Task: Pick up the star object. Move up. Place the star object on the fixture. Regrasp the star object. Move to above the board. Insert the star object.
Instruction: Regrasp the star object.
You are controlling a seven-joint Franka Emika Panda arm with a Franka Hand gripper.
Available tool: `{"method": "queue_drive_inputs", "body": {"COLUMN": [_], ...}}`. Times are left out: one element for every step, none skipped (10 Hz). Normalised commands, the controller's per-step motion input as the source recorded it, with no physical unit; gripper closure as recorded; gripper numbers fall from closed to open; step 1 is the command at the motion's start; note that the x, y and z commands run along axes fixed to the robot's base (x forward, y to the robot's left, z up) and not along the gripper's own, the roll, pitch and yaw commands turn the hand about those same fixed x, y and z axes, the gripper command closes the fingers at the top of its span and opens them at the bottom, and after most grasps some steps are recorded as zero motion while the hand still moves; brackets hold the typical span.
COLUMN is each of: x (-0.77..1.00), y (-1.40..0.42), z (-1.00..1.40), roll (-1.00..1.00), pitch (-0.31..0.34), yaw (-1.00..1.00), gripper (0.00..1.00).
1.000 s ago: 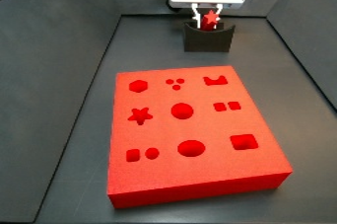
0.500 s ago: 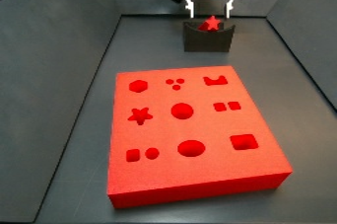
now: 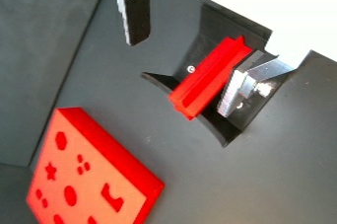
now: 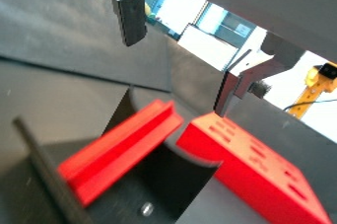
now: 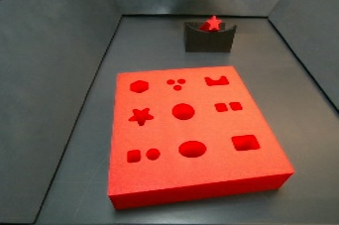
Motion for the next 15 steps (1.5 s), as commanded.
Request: {"method": "queue_drive_inputs", "body": {"x": [-0.08,-0.08,-0.11,-0.13,-0.11,-0.06,-0.04,-0.03,-0.04,-0.04,-0.03,-0.04,-0.04,-0.03,-0.03], "y": [-1.00,-1.00,-1.00,-0.97,-0.87,-0.60,-0.49,-0.23,-0.03,-0.03,-0.04,-0.03,-0.03,-0.03,-0.02], "z": [0.91,0.81,0.74,0.62,0.48,0.13,0.07,0.06,0.04,0.02,0.01,0.02,0.01,0.00,0.00], "roll": [1.00,1.00,1.00,1.00,1.00,1.00,1.00,1.00,1.00,1.00,1.00,1.00,1.00,1.00,1.00], "pitch": [0.072,0.067,0.056,0.048,0.045,0.041,0.040,0.039,0.035,0.032,0.028,0.022,0.015,0.009,0.006], "yaw": [0.03,0.03,0.02,0.02,0.02,0.02,0.02,0.02,0.02,0.02,0.02,0.03,0.03,0.03,0.03], "gripper": [0.00,0.00,0.00,0.00,0.00,0.00,0.00,0.00,0.00,0.00,0.00,0.00,0.00,0.00,0.00]}}
